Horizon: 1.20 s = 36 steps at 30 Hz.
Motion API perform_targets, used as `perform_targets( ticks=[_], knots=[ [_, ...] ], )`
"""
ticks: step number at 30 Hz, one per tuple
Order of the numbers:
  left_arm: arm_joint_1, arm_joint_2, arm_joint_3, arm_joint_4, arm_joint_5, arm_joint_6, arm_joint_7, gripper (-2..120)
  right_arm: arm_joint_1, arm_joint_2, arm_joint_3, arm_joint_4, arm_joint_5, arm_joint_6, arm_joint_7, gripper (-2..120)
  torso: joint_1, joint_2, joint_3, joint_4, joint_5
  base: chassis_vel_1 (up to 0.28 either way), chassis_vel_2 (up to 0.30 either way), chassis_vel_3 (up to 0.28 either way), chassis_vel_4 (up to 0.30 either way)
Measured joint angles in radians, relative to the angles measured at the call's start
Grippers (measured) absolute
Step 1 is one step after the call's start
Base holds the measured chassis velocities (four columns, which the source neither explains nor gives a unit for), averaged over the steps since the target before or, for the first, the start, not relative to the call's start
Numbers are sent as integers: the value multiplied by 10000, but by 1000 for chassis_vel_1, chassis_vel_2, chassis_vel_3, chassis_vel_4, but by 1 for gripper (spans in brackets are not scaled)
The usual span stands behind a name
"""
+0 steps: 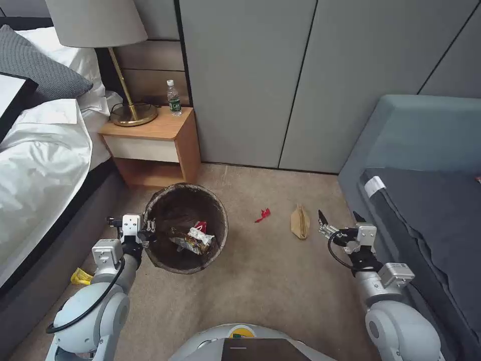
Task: Pick up the trash bin, then pick up the garbage from the floor and place it into the trash bin.
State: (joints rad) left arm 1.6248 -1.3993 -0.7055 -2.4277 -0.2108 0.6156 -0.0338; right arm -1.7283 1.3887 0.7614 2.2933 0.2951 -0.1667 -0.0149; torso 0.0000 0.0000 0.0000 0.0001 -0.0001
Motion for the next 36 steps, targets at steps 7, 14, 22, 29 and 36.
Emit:
perform_targets(
  ticks=[7,14,22,29,36],
  knots=[
    [20,-4,-18,-16,9,-10,5,3,12,-8,1,-13,16,-1,-3,100,0,0,0,-1,1,-66,67,68,-79],
    [25,-10,-15,-22,21,-15,6,3,11,-4,5,-20,24,-1,-4,100,0,0,0,0,0,-49,57,56,-67],
    [24,-3,-16,-36,22,-16,8,3,7,3,10,-21,41,-1,-5,100,0,0,0,0,0,-70,70,67,-64],
    [46,-10,-27,-56,25,-26,23,3,-19,21,11,-22,41,3,-8,100,0,0,0,-1,1,-53,64,59,-72],
    [24,-7,-40,-57,22,-31,30,3,-9,13,28,-19,41,4,-8,100,0,0,0,0,1,-60,64,67,-71]
  ],
)
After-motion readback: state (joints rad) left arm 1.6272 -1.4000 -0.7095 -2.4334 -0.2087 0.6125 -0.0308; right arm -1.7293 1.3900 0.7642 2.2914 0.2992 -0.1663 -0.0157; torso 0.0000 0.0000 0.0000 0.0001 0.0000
